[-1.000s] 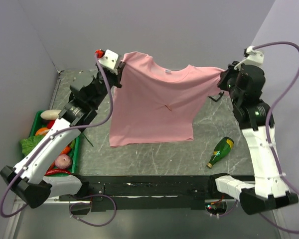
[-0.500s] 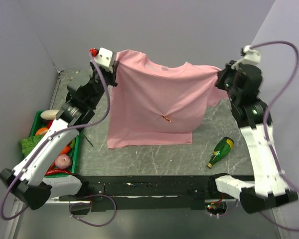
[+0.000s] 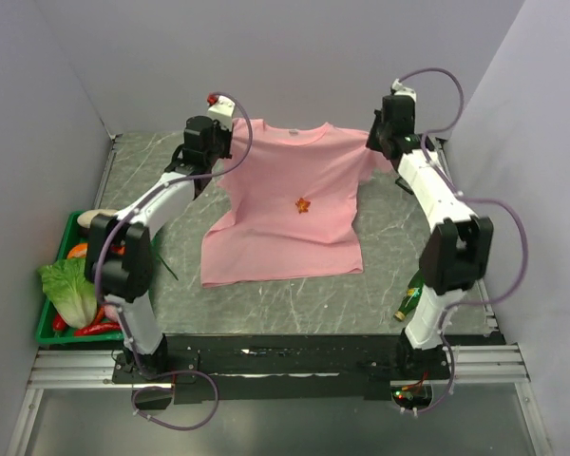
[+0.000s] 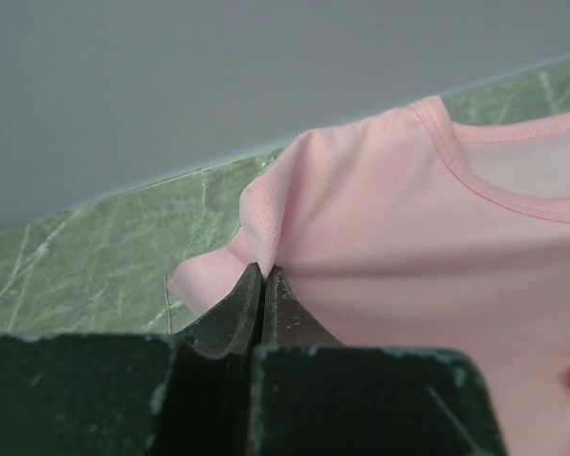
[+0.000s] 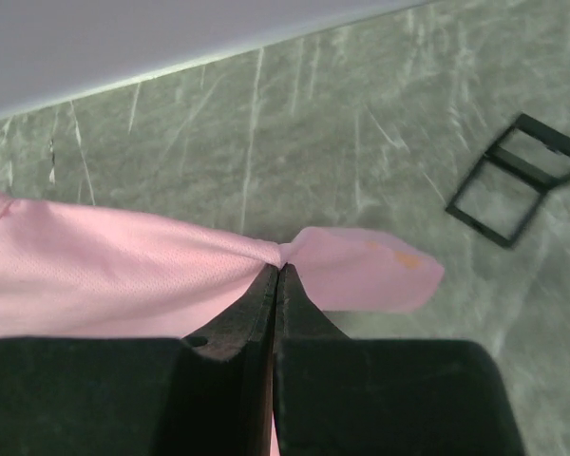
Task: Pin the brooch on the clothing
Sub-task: Flatten out the clothing with brooches at the center of the board.
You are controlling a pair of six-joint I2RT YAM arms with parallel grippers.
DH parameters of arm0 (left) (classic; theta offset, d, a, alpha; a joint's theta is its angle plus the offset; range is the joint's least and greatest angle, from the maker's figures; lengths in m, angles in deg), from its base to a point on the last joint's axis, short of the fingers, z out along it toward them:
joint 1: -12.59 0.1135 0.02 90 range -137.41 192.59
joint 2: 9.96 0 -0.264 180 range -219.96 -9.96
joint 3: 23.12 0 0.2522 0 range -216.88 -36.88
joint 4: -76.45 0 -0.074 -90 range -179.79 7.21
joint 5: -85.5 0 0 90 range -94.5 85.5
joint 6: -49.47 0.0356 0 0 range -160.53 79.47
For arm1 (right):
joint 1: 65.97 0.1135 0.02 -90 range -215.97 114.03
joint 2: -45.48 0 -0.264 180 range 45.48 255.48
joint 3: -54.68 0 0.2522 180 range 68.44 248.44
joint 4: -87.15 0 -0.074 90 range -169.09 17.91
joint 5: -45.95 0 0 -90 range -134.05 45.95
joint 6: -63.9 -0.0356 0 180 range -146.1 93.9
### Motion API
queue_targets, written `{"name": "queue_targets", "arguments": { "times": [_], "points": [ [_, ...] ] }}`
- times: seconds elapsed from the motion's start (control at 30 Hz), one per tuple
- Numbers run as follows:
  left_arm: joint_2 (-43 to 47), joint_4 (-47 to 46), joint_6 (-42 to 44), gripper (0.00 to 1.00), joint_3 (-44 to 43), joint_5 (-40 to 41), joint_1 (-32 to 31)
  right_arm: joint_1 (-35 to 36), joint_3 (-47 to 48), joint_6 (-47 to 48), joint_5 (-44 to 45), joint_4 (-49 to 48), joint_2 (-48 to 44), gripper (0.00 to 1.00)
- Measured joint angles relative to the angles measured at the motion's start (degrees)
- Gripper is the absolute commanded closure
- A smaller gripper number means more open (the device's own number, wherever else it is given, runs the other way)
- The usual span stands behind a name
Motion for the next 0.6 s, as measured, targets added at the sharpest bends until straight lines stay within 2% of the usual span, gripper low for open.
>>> {"name": "queue_targets", "arguments": {
  "times": [0.27, 0.3, 0.37, 0.4, 0.43, 0.47, 0.5, 0.6],
  "points": [
    [-15.10, -4.13, -1.20, 0.98, -10.95, -0.92, 4.04, -0.33, 23.32, 0.46, -0.20, -0.11, 21.55, 1.00],
    [-16.68, -4.31, -1.53, 0.96, -12.59, -0.90, 4.42, -0.42, 25.83, 0.50, -0.33, -0.09, 23.87, 0.97],
    [-19.47, -4.31, -1.81, 0.64, -15.58, -0.83, 5.05, -0.57, 29.46, 0.55, -0.68, 0.26, 27.26, 0.83],
    [-21.09, -4.09, -1.70, 0.47, -17.51, -0.72, 5.31, -0.63, 30.56, 0.52, -0.90, 0.50, 28.48, 0.65],
    [-22.75, -3.52, -1.86, 0.11, -19.78, -0.26, 5.53, -0.76, 31.32, 0.59, -1.16, 0.74, 29.33, 0.57],
    [-24.17, -2.86, -1.40, 0.01, -21.73, 0.39, 5.70, -0.94, 31.63, 0.42, -1.42, 1.01, 29.79, 0.51],
    [-25.40, -2.12, -0.98, 0.03, -23.61, 1.16, 5.84, -1.20, 31.71, 0.48, -1.73, 1.51, 29.99, 0.33],
    [-27.78, 0.35, -0.92, 0.04, -28.26, 3.41, 6.23, -2.29, 31.74, 1.01, -3.02, 2.08, 29.66, 0.14]
  ]
}}
